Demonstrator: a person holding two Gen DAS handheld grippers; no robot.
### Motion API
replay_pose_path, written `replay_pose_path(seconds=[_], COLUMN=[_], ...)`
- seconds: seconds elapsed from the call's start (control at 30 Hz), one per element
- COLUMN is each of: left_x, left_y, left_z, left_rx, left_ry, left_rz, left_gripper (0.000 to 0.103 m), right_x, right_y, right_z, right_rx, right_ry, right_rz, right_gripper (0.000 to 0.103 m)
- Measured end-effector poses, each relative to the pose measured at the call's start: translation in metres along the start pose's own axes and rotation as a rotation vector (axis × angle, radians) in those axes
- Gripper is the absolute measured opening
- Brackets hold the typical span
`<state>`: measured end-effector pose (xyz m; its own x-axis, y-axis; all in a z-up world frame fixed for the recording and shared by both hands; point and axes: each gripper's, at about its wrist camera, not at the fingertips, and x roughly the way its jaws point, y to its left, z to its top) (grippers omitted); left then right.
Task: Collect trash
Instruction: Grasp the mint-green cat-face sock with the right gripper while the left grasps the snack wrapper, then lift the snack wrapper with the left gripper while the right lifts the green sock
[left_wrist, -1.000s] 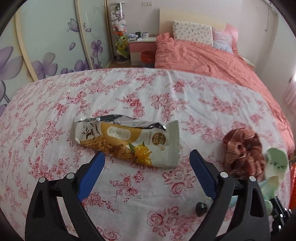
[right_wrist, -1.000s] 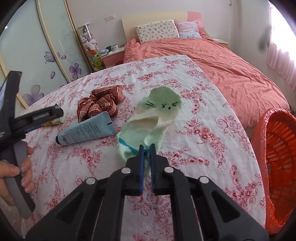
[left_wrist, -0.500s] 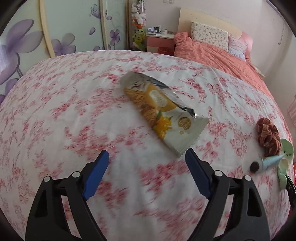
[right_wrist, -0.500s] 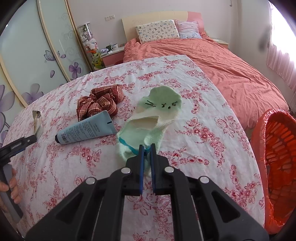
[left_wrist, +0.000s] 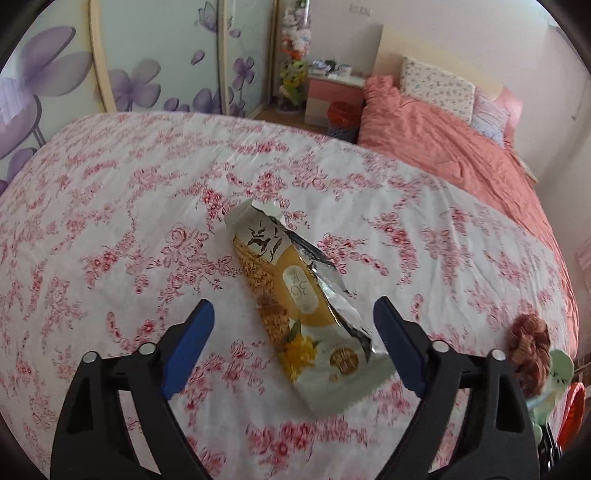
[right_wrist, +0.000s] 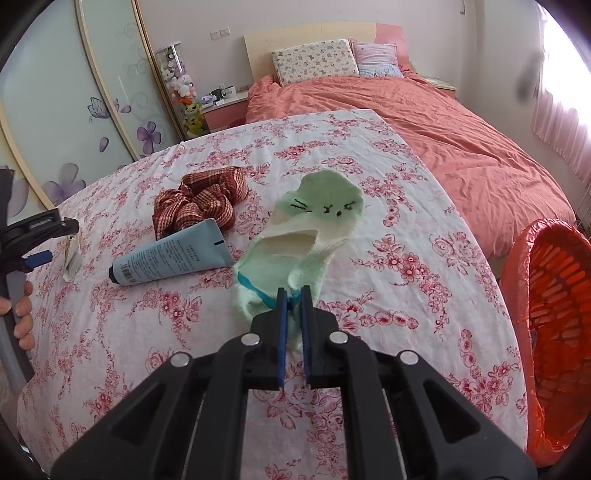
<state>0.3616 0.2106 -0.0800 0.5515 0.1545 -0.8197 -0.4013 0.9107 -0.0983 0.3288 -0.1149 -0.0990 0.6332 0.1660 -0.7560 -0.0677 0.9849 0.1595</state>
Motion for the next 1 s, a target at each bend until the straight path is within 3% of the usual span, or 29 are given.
replay_pose_path(seconds=[0.07,0.17,0.27,0.53,0.63,0.7,1.0], left_x=[0.011,0.008,0.000,-0.046,-0.049,-0.049,-0.048], left_y=[-0.001,-0.006,-0.008,-0.033,-0.037,-0.040,-0.039], left_z=[0.001,-0.004,-0.012,-0.083,-0.097,-0.100,-0.101], left_rx=[0.003,0.056,0.102,0.344,0.378,0.393,0.371], left_ry=[0.032,0.002,-0.006,-0.025,-0.027,-0.047,-0.063], left_rz=[0.017,0.034,-0.022,-0.186,-0.182,-0.162,-0.150], left_gripper=[0.075,0.062,0.051,0.049,0.051,0.053,0.054], right_x=[0.000,0.000,-0.002,-0.013,-0.015,-0.017,0.012], right_y=[0.001,0.000,-0.004,-0.020,-0.018,-0.013,0.012], right_z=[0.000,0.000,0.000,-0.005,-0.004,-0.001,0.016], right_rx=[-0.004,-0.002,0.009,0.056,0.070,0.077,0.047], right_ry=[0.000,-0.001,-0.005,-0.003,0.002,-0.013,0.015], right_rz=[-0.001,0.003,0.025,0.078,0.095,0.096,-0.030], right_gripper=[0.008,0.008,0.008,0.008,0.025,0.052,0.068])
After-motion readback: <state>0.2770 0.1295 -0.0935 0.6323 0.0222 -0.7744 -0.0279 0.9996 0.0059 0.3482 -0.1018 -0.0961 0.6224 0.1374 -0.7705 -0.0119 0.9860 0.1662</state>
